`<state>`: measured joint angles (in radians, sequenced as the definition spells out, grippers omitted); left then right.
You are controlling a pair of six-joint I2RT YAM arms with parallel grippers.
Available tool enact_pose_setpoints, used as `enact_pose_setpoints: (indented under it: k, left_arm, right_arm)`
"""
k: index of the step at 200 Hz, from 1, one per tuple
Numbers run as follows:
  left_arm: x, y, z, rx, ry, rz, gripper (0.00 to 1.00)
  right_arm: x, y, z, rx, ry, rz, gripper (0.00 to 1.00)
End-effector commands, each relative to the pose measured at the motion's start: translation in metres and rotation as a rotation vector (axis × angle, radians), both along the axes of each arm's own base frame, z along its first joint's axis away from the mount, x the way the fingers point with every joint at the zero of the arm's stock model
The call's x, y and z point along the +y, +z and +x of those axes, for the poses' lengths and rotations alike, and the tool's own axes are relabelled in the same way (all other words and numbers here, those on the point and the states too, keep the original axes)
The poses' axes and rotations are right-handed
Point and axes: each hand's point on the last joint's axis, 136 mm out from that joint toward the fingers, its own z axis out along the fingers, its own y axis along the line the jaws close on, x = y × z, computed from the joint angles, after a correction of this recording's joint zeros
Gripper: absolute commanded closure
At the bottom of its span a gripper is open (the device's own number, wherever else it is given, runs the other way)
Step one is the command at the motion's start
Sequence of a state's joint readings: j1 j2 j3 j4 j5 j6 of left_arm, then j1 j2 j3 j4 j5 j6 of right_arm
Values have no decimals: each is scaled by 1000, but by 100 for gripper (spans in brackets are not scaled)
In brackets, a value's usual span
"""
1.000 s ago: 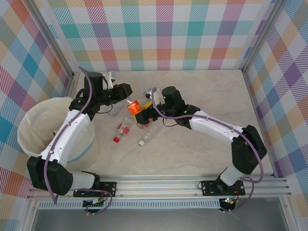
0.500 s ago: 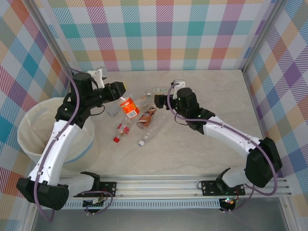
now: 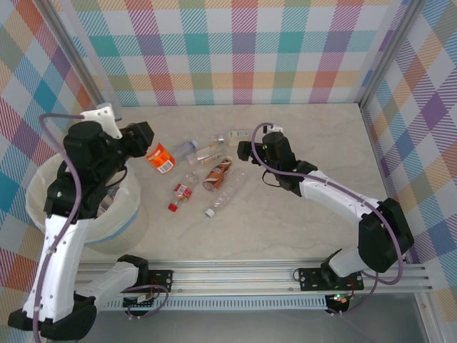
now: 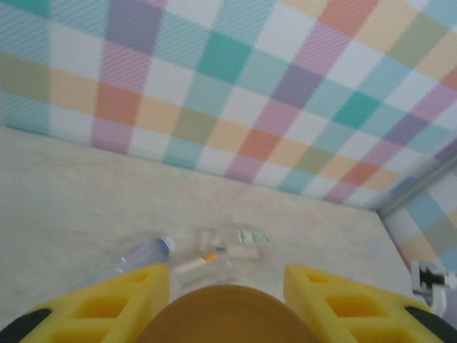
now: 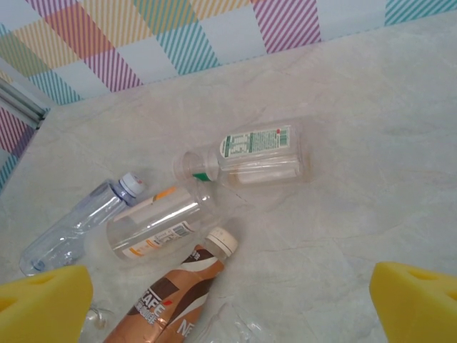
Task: Put the plastic bottles in the bin
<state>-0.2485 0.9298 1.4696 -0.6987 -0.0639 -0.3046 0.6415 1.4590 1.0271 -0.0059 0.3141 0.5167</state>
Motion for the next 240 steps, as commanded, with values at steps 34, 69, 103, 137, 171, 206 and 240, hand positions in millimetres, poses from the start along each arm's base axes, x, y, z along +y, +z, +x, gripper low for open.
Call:
enact_pose_setpoints:
  k: [34, 69, 103, 137, 171, 206, 240]
  left_arm:
    - [84, 5, -17, 52, 417, 270, 68]
    - [116, -2, -14, 86, 581, 391, 68]
    - [155, -7, -29, 119, 737, 421, 67]
    - [187, -23, -39, 218, 860, 452, 63]
    - [212, -44, -47, 281, 955, 370, 30]
    - [205, -54, -29, 334, 868, 305, 0]
    - [187, -63, -11, 345, 747, 238, 0]
  right_arm:
    - [11, 5, 12, 11, 10, 28, 0]
    - [22, 8, 17, 20, 44, 37, 0]
    - [27, 6, 19, 31, 65, 35, 0]
    - [32, 3, 21, 45, 76, 39, 0]
    - [35, 1, 22, 54, 96, 29, 0]
    - [35, -10, 16, 106, 117, -1, 0]
    - [23, -40, 4, 234, 31, 17, 0]
